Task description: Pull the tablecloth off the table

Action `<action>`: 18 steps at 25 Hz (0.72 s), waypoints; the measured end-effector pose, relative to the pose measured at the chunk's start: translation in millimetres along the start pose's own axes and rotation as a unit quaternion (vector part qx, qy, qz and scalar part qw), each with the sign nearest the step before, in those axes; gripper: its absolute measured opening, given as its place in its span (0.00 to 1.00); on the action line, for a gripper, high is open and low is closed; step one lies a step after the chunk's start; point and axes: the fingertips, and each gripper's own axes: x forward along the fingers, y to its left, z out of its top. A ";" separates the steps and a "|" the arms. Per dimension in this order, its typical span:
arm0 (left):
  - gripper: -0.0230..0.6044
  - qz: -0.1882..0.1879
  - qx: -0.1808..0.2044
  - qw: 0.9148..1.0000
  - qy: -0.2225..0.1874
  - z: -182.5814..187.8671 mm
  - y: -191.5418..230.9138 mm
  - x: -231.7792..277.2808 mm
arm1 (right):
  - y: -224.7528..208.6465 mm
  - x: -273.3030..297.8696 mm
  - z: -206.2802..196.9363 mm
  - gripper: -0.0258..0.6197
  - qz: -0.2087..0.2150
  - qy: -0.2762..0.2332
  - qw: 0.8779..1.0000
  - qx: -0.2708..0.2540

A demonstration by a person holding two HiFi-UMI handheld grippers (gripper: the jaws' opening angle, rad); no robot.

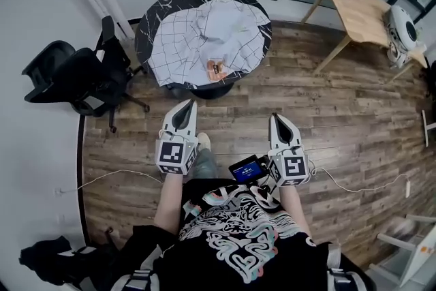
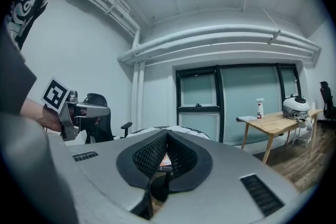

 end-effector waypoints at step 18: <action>0.07 -0.014 -0.022 0.999 0.019 -1.4 156.0 165.3 | -27.1 202.8 2.6 0.08 -0.054 0.030 0.998 0.005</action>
